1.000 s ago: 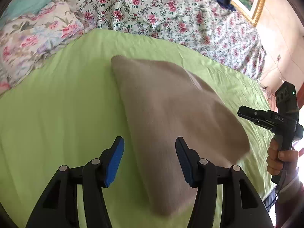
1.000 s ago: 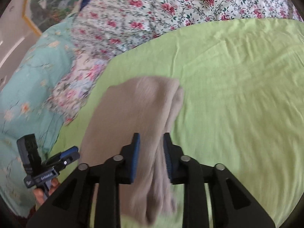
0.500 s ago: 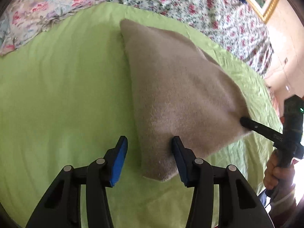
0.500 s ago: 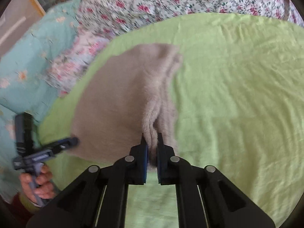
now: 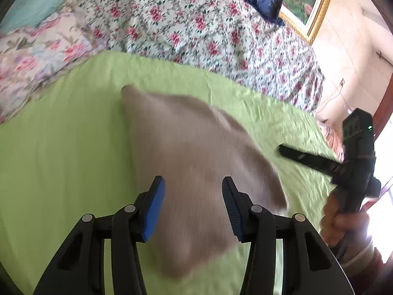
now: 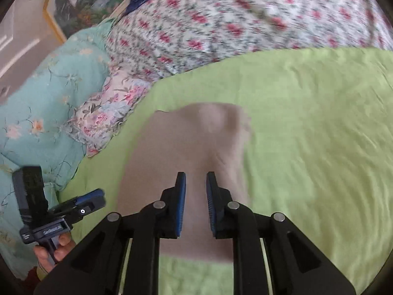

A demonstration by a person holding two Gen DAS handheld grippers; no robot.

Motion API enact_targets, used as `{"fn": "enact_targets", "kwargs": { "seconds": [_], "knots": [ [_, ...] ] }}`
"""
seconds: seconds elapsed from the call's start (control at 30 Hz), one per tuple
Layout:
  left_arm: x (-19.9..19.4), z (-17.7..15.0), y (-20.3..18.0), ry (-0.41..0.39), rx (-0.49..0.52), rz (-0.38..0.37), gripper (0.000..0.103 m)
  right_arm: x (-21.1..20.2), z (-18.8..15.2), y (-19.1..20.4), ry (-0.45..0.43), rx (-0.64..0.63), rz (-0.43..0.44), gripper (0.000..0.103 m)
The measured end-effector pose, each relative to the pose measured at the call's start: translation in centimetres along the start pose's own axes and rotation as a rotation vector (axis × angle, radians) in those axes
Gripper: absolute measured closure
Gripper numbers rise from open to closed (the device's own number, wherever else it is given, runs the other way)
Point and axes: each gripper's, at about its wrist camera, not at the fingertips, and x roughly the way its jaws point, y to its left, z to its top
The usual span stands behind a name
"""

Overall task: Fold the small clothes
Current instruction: 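Lower the folded sweater onto the sheet and open both grippers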

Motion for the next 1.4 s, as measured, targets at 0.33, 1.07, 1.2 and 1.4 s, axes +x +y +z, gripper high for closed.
{"fn": "enact_targets", "kwargs": {
  "seconds": [0.33,1.07,1.2,1.4],
  "knots": [
    [8.0,1.4,3.4,0.099,-0.073,-0.037,0.079,10.3,1.7,-3.4,0.129,0.036,-0.122,0.099],
    [2.4,-8.5,0.5,0.166,-0.05,-0.02,0.079,2.5,-7.7,-1.9,0.167,-0.05,-0.115,0.066],
    [2.3,-8.7,-0.5,0.162,-0.032,0.04,0.078,2.6,-7.4,-1.6,0.184,-0.061,-0.131,0.065],
    [0.8,-9.4,-1.3,0.16,-0.019,0.066,0.072,1.8,-7.7,-1.4,0.192,-0.04,-0.107,0.052]
  ]
}}
